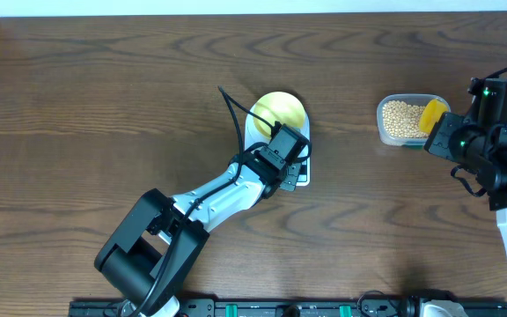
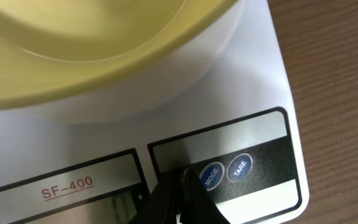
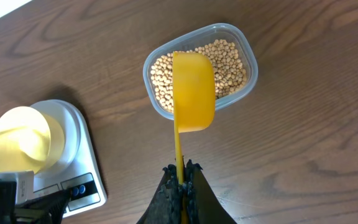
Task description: Scoop item into bowl and weigh 50g on scale
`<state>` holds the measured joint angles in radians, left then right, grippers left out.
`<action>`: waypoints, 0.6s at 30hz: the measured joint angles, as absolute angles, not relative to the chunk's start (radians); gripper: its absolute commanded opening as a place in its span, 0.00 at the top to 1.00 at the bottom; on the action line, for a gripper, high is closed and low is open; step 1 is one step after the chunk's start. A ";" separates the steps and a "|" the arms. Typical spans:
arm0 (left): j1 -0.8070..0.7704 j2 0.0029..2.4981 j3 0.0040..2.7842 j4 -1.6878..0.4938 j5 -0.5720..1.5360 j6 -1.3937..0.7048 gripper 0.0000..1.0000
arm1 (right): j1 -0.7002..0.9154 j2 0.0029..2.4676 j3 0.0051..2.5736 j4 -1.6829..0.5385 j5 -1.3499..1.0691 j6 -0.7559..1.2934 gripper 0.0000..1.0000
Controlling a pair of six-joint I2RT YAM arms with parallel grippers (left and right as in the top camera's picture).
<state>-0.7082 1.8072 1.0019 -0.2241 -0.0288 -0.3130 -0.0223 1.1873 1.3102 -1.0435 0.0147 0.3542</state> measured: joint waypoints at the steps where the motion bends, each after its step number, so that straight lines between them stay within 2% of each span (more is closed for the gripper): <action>1: -0.709 1.807 1.002 -0.226 -0.029 -0.313 0.93 | -0.022 1.187 1.310 -1.044 0.014 0.355 0.99; 18: -0.711 1.808 1.003 -0.228 -0.037 -0.313 0.93 | -0.022 1.187 1.310 -1.054 0.014 0.355 0.99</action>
